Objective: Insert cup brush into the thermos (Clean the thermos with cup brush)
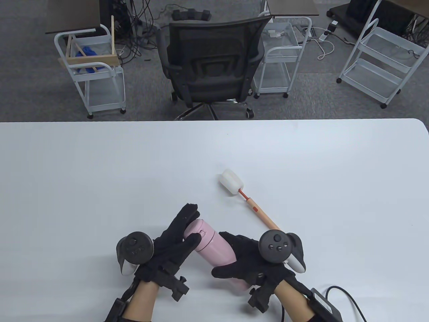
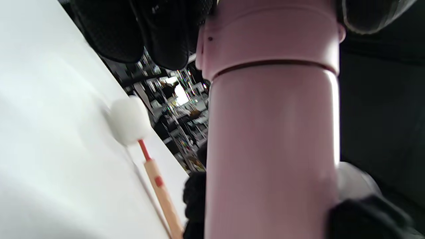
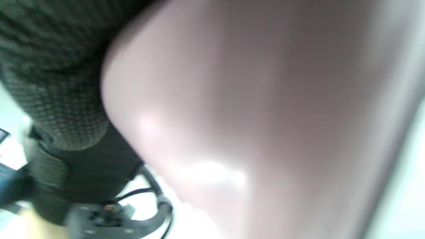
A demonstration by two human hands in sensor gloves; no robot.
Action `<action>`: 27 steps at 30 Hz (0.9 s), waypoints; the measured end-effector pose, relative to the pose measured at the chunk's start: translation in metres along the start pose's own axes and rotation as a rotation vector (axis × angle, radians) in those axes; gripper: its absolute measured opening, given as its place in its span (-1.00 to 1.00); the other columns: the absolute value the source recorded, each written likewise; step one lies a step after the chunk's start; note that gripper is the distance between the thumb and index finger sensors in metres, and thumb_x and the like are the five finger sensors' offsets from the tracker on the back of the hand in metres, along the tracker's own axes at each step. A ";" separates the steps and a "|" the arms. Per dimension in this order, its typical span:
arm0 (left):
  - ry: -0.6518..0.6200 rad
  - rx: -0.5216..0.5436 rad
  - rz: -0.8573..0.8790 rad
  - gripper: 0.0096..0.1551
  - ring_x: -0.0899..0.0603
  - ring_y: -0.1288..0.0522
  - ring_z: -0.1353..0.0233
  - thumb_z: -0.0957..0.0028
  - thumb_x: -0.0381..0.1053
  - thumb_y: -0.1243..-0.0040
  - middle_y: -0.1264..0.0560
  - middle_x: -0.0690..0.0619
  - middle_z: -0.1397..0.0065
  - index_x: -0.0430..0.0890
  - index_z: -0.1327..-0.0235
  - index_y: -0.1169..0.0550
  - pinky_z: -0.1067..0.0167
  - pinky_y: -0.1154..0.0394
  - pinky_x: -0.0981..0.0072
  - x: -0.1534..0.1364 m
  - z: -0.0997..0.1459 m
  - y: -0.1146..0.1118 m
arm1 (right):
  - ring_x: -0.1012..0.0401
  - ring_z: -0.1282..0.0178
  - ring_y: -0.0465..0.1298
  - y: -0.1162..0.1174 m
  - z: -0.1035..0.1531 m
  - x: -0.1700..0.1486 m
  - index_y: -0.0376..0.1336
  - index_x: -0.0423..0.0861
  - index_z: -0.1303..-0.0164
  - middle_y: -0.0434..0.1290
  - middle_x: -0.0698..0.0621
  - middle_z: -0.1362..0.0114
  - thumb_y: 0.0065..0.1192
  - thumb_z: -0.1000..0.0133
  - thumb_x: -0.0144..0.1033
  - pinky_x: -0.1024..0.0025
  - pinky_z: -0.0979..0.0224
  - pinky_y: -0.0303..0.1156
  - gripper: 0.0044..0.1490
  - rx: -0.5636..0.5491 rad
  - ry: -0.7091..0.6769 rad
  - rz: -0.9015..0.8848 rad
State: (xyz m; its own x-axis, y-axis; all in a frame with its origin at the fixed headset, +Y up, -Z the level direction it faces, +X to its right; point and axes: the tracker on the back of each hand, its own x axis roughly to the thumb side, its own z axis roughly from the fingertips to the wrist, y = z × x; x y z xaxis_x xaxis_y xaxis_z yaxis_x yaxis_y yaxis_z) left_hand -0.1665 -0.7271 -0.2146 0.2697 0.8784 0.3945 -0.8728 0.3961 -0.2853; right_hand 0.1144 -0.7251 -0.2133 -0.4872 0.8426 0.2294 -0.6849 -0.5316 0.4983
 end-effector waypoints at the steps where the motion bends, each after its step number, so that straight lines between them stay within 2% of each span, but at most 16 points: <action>1: -0.008 -0.023 0.037 0.07 -0.42 -0.32 -0.71 -0.29 0.53 -0.03 -0.15 -0.29 -0.82 -0.01 -0.83 -0.01 -0.41 -0.37 -0.42 -0.001 0.000 -0.001 | -0.12 -0.30 0.45 -0.001 0.000 -0.003 0.15 -0.07 -0.52 0.34 -0.19 -0.46 0.41 0.12 0.50 -0.07 -0.37 0.44 0.20 0.025 0.000 -0.044; 7: -0.059 -0.102 0.112 0.04 -0.37 -0.32 -0.73 -0.29 0.51 -0.09 -0.11 -0.26 -0.85 0.11 -0.82 0.05 -0.45 -0.35 -0.40 -0.001 -0.002 -0.006 | -0.14 -0.31 0.44 -0.007 0.000 -0.015 0.14 -0.09 -0.55 0.32 -0.22 -0.47 0.40 0.08 0.49 -0.08 -0.38 0.42 0.19 0.169 -0.018 -0.222; 10: -0.058 -0.111 0.140 -0.07 -0.25 -0.47 -0.64 -0.33 0.42 -0.11 -0.27 -0.18 -0.78 0.12 -0.81 -0.02 -0.44 -0.40 -0.32 -0.001 -0.004 -0.006 | -0.14 -0.31 0.44 -0.006 -0.003 -0.016 0.12 -0.10 -0.55 0.32 -0.22 -0.48 0.38 0.05 0.49 -0.07 -0.38 0.42 0.19 0.210 -0.007 -0.247; 11: -0.055 -0.099 0.149 -0.11 -0.19 -0.54 -0.56 -0.34 0.38 -0.12 -0.32 -0.20 -0.74 0.10 -0.80 -0.08 -0.43 -0.42 -0.28 0.000 -0.004 -0.006 | -0.14 -0.31 0.44 -0.006 -0.003 -0.017 0.12 -0.10 -0.55 0.32 -0.23 -0.48 0.38 0.05 0.48 -0.08 -0.38 0.42 0.19 0.202 0.009 -0.249; 12: -0.043 -0.085 0.143 -0.12 -0.22 -0.55 -0.53 -0.33 0.37 -0.13 -0.34 -0.22 -0.71 0.08 -0.80 -0.12 -0.42 -0.42 -0.29 0.000 -0.005 -0.005 | -0.14 -0.30 0.44 -0.005 -0.003 -0.017 0.13 -0.10 -0.55 0.32 -0.23 -0.47 0.39 0.06 0.48 -0.08 -0.38 0.42 0.19 0.197 0.005 -0.247; 19: 0.019 -0.024 0.066 -0.04 -0.17 -0.54 -0.43 -0.27 0.43 -0.15 -0.35 -0.24 -0.61 0.01 -0.79 -0.15 -0.41 -0.39 -0.32 0.003 -0.003 -0.003 | -0.14 -0.30 0.44 -0.004 0.002 -0.002 0.14 -0.09 -0.54 0.33 -0.23 -0.47 0.40 0.07 0.48 -0.08 -0.37 0.42 0.18 0.071 0.009 -0.091; 27: 0.137 0.091 -0.113 0.04 -0.10 -0.59 -0.22 -0.17 0.59 -0.12 -0.46 -0.17 -0.40 -0.11 -0.65 -0.32 -0.33 -0.45 -0.31 0.004 0.001 -0.003 | -0.14 -0.29 0.45 0.004 0.012 0.019 0.14 -0.09 -0.53 0.33 -0.22 -0.46 0.40 0.09 0.48 -0.08 -0.36 0.43 0.18 -0.108 -0.006 0.229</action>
State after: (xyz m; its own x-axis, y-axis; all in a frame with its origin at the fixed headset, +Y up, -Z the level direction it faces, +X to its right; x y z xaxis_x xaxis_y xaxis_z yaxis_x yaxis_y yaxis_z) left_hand -0.1632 -0.7248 -0.2110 0.4155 0.8602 0.2955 -0.8652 0.4741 -0.1635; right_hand 0.1085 -0.7102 -0.1970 -0.6332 0.6998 0.3307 -0.6114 -0.7142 0.3407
